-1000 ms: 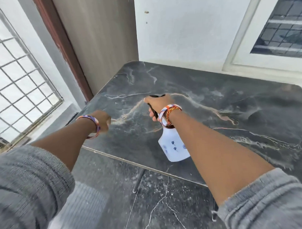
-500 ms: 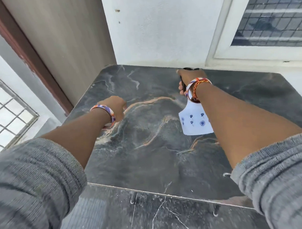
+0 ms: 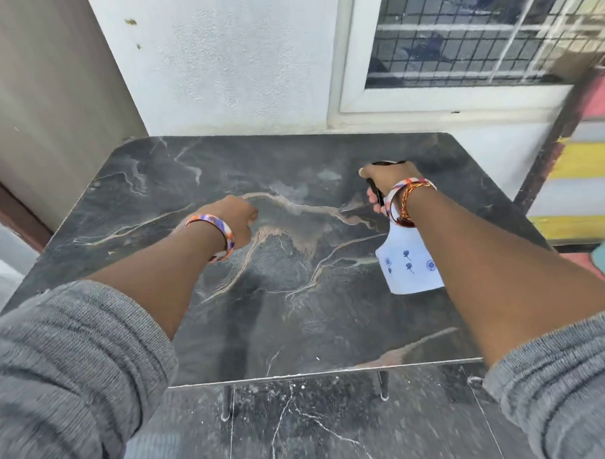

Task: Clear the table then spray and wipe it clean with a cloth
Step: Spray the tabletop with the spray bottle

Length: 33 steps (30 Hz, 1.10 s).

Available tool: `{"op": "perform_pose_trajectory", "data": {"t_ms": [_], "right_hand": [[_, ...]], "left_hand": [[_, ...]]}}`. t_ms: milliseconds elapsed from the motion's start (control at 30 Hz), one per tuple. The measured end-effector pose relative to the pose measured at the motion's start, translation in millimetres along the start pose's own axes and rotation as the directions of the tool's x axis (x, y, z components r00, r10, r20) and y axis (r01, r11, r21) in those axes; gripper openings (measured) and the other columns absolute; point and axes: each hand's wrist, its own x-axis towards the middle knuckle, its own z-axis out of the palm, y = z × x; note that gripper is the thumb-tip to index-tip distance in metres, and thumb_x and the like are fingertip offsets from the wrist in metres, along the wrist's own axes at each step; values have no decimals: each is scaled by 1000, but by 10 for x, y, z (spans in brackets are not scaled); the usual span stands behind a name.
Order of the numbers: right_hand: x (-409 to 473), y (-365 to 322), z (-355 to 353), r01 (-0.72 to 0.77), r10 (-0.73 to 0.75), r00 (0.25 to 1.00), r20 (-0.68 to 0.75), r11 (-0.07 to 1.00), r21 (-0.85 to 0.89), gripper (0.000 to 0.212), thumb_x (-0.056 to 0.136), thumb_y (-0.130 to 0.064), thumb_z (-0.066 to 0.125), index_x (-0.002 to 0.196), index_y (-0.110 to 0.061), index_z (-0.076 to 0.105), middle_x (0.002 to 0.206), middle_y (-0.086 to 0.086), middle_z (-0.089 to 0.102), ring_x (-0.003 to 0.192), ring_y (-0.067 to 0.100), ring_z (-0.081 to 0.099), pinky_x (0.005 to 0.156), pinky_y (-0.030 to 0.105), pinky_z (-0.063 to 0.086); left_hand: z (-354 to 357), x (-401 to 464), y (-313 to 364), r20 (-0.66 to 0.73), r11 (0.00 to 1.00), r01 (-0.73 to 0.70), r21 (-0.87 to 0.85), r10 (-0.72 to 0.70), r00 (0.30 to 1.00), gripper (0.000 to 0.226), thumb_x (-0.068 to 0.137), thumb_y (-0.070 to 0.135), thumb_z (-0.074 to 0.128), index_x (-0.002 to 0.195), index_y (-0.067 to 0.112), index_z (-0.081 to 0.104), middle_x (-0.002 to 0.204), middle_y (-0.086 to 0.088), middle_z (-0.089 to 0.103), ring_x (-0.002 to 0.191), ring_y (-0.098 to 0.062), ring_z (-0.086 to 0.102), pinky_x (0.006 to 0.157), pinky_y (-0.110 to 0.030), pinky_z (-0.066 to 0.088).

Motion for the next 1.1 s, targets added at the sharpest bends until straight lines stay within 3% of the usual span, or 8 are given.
{"op": "perform_pose_trajectory", "data": {"t_ms": [167, 267, 433, 567, 733, 867, 1033, 1100], "right_hand": [[-150, 360, -684, -129, 121, 991, 54, 974, 186, 19, 90, -17, 59, 75, -6, 56, 62, 10, 50, 55, 22, 49, 55, 32, 46], [-273, 663, -1215, -162, 152, 987, 57, 951, 265, 21, 90, -12, 58, 70, -9, 53, 49, 4, 51, 45, 16, 49, 53, 29, 45], [-547, 1148, -2233, -126, 129, 992, -18, 987, 94, 17, 85, -12, 64, 68, -10, 61, 46, 0, 61, 40, 11, 58, 51, 24, 41], [-799, 1427, -2987, -84, 63, 978, -199, 991, -100, 11, 67, -11, 72, 72, -10, 63, 66, 6, 58, 59, 19, 52, 56, 20, 47], [-870, 1699, -3784, -119, 86, 971, -221, 983, -141, 45, 68, -13, 69, 110, -11, 55, 85, 9, 53, 74, 22, 48, 63, 22, 42], [-649, 2010, -4331, -157, 94, 942, -323, 972, -176, 19, 66, -7, 65, 82, -7, 54, 78, 8, 49, 68, 22, 47, 61, 28, 40], [-129, 2240, -4944, -224, 165, 924, -345, 965, -136, 6, 77, 1, 58, 74, -2, 55, 82, 9, 51, 70, 23, 51, 72, 33, 42], [198, 2303, -5246, -248, 186, 904, -384, 962, -118, 10, 78, 1, 59, 87, 6, 60, 88, 10, 57, 80, 27, 58, 77, 33, 49]], "left_hand": [[-105, -15, 840, 44, 969, -245, 29, 244, 969, 41, 83, 4, 49, 123, 11, 56, 124, -13, 61, 113, -31, 58, 93, -34, 50], [-205, -62, 1500, 63, 926, -377, 20, 376, 925, 37, 83, 2, 48, 118, 6, 58, 110, -15, 64, 100, -32, 60, 85, -32, 49], [-274, -51, 2623, 29, 837, -546, 23, 546, 837, 37, 81, 2, 48, 116, 9, 61, 119, -14, 64, 110, -32, 58, 90, -32, 48], [-289, -70, 3473, 15, 789, -614, -41, 615, 789, 38, 83, 3, 45, 117, 12, 60, 121, -9, 62, 112, -30, 57, 91, -30, 45], [-291, 11, 4420, 46, 725, -688, -1, 688, 725, 38, 86, 5, 40, 118, 13, 59, 127, -8, 58, 115, -28, 55, 93, -30, 45], [-331, 225, 5130, 36, 675, -738, 6, 737, 675, 35, 85, 4, 42, 111, 18, 62, 126, -10, 58, 113, -29, 56, 91, -32, 46], [-363, 791, 6006, 57, 647, -763, -4, 762, 645, 37, 88, 6, 41, 121, 11, 57, 128, -11, 57, 116, -30, 53, 91, -32, 45], [-376, 1128, 6368, 89, 644, -765, -4, 762, 641, 33, 86, 4, 42, 114, 6, 59, 120, -17, 59, 109, -35, 55, 84, -33, 45]]}}
